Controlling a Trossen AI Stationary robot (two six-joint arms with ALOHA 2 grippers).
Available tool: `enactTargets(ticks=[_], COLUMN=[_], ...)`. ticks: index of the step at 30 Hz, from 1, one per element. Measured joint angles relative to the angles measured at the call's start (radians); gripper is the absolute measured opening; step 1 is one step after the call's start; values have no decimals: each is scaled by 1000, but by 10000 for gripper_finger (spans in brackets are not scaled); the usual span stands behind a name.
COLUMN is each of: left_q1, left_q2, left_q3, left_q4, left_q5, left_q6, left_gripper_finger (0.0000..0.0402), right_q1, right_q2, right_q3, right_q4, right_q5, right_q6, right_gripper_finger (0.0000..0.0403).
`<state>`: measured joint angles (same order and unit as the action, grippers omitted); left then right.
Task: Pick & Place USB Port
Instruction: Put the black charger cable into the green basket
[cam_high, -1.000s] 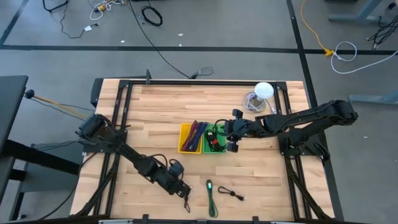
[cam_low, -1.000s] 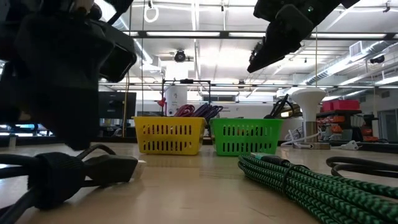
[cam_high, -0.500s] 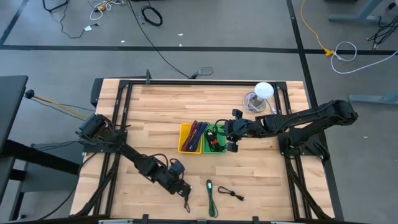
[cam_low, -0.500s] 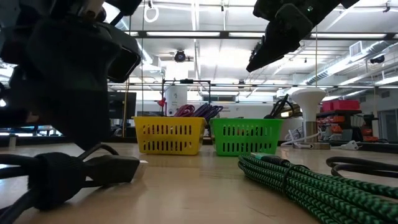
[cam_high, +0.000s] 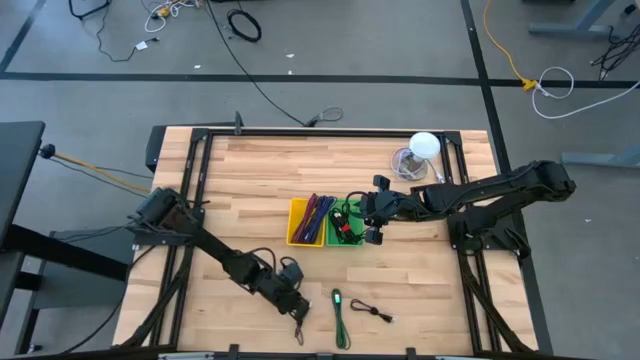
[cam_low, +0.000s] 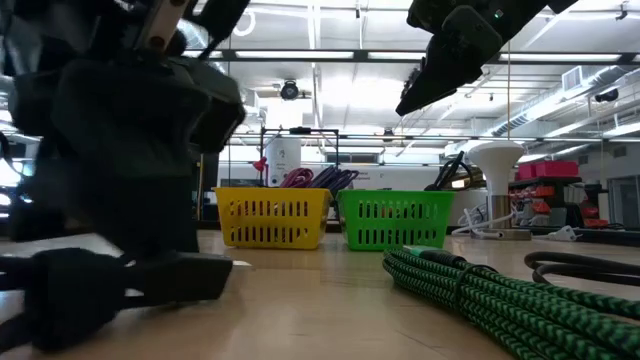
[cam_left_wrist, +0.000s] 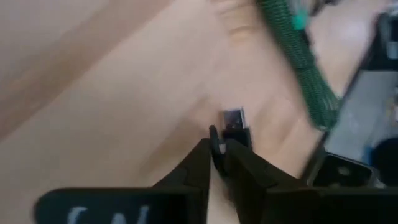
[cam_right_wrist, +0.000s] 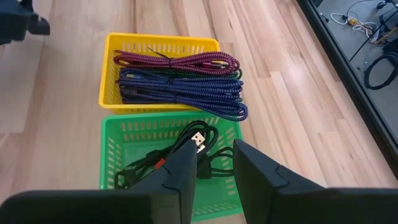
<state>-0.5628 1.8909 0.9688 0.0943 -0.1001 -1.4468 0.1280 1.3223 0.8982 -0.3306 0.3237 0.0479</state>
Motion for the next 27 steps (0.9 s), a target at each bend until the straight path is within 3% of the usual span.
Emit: enactTargets(ticks=[3,13,22,27], left_q1=[16,126,296,390], left_q2=[2,-51,-298,-418], left_q3=[0,0,0,0], left_q4=[41,8,-98,-104], left_q5=[28,36,-68,-153], left_q6=[57,270,634,848], left_gripper_finger=[13,6,6,6], right_q1=[0,0,0,0], right_q2=[0,0,0,0], right_q3=[0,0,0,0], right_q4=[0,0,12,135], right_q5=[0,-2,-111,-221], right_q6=[0,-1,29,7], right_gripper_finger=[107,107,107,107])
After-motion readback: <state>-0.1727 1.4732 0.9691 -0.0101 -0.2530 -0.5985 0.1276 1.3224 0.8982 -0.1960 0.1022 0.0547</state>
